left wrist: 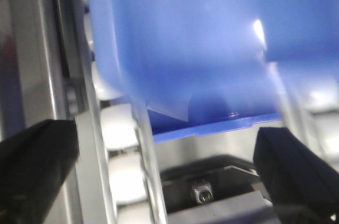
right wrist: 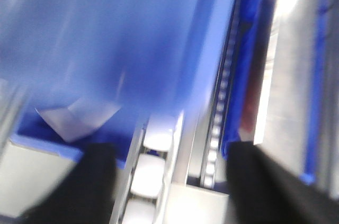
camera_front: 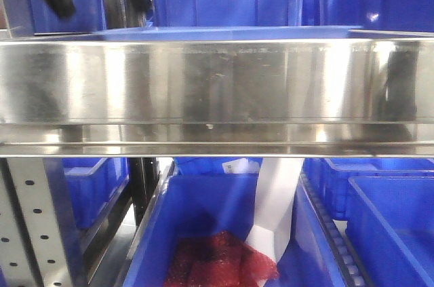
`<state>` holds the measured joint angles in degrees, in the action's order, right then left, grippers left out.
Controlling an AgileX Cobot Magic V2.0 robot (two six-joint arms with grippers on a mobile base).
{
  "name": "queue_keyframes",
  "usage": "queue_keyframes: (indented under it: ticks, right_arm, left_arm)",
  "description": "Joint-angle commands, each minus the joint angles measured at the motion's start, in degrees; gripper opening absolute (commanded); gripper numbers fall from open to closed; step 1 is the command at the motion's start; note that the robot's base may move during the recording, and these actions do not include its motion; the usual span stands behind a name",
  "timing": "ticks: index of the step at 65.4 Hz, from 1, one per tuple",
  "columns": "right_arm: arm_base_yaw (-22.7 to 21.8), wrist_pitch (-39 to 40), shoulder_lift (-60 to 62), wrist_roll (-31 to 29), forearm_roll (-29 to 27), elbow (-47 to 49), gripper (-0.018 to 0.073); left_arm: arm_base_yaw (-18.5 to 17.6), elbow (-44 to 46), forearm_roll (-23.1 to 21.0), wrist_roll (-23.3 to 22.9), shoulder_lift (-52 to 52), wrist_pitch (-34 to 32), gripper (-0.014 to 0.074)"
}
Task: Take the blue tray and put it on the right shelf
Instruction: 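Push the tray onto the roller shelf and open both grippers, then withdraw both grippers from the tray toward the robot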
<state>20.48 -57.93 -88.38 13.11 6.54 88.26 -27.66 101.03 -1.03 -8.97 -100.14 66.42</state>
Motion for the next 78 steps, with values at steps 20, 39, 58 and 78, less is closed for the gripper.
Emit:
queue_keyframes:
  ticks: [20, 39, 58, 78]
  right_arm:
    - [0.0, 11.6, 22.0, -0.1, 1.3, -13.9, 0.0057]
    - [0.0, 29.0, 43.6, -0.1, 1.8, -38.3, 0.0057]
    - [0.0, 43.9, 65.6, -0.1, 5.5, -62.4, 0.0057]
    - [0.0, 52.8, 74.3, -0.1, 7.7, -70.4, 0.0057]
  left_arm:
    - [-5.1, -14.5, -0.4, 1.8, 24.1, -12.4, 0.0392]
    - [-5.7, -40.8, -0.4, 2.0, 47.2, -27.2, -0.0043]
    - [-5.7, -65.8, -0.5, 2.0, 70.7, -43.7, -0.0048]
    - [-5.7, -74.5, 3.4, 2.1, 81.8, -47.9, -0.0048]
